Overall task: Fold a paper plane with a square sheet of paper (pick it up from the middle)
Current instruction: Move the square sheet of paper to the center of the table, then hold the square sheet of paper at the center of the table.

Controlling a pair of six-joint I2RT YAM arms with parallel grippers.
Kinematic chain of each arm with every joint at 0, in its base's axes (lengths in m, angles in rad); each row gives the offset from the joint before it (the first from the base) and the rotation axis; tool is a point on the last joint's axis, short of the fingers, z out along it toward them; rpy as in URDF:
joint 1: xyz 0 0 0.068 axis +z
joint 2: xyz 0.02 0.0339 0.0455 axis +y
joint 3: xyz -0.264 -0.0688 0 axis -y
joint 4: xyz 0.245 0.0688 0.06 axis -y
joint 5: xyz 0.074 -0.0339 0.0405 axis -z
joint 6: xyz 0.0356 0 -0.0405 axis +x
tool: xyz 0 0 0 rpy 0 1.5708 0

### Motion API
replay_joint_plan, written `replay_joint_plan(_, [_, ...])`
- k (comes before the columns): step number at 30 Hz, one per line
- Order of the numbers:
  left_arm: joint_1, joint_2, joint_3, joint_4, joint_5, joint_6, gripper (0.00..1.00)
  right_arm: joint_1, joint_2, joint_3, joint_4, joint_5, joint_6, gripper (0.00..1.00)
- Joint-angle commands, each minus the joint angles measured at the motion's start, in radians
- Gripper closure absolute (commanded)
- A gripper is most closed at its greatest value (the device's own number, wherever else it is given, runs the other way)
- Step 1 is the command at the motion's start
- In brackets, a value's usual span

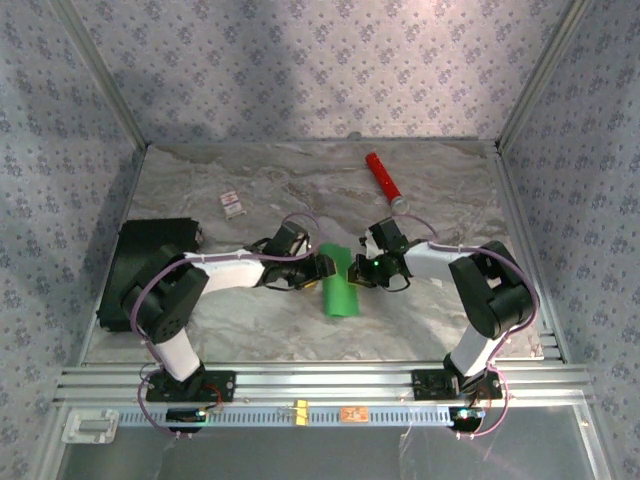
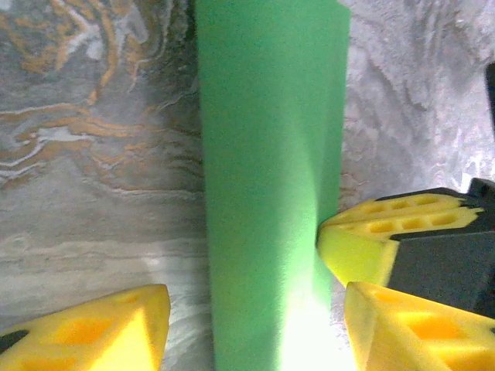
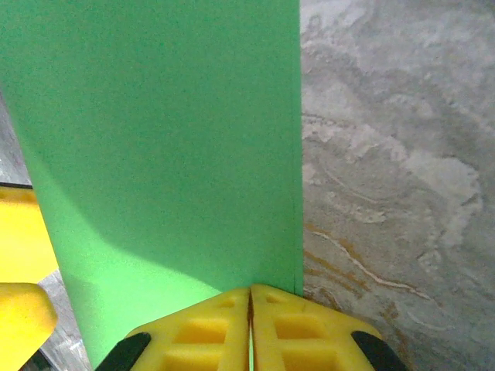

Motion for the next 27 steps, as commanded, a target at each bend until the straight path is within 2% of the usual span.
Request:
replay_joint_plan(1, [-0.002, -0.022, -0.033, 0.104, 0.025, -0.08, 0.41, -0.004, -0.01, -0.039, 0.021, 0.014, 0.056, 0.9])
replay_joint_plan(10, [-0.009, 0.013, -0.042, 0.128, 0.041, -0.102, 0.47, -0.003, -0.008, -0.054, 0.044, 0.014, 0.084, 0.9])
replay_joint_plan(27, [-0.011, 0.062, -0.01, 0.082, 0.063, -0.052, 0.56, -0.001, -0.009, -0.059, 0.049, 0.019, 0.099, 0.89])
